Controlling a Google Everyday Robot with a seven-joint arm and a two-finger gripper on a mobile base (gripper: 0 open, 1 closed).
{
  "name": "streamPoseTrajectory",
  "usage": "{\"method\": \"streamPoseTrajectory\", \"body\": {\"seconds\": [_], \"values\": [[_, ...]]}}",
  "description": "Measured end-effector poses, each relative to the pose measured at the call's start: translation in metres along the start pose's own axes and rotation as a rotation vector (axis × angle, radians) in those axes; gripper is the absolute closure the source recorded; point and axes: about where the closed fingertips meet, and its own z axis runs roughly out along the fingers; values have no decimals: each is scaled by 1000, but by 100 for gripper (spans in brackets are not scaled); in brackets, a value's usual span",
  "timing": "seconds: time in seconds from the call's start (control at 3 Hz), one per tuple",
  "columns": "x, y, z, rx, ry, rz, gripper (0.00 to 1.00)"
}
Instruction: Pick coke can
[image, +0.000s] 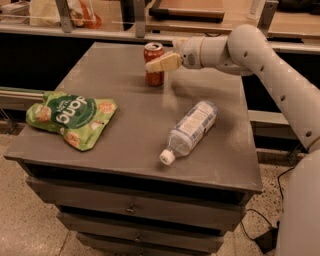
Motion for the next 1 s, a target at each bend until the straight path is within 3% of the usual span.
{"method": "streamPoseTrajectory", "body": {"seconds": [0.67,1.0], "values": [[-5,3,6,-18,11,-36,58],[-17,-1,-6,4,17,-65,82]]}}
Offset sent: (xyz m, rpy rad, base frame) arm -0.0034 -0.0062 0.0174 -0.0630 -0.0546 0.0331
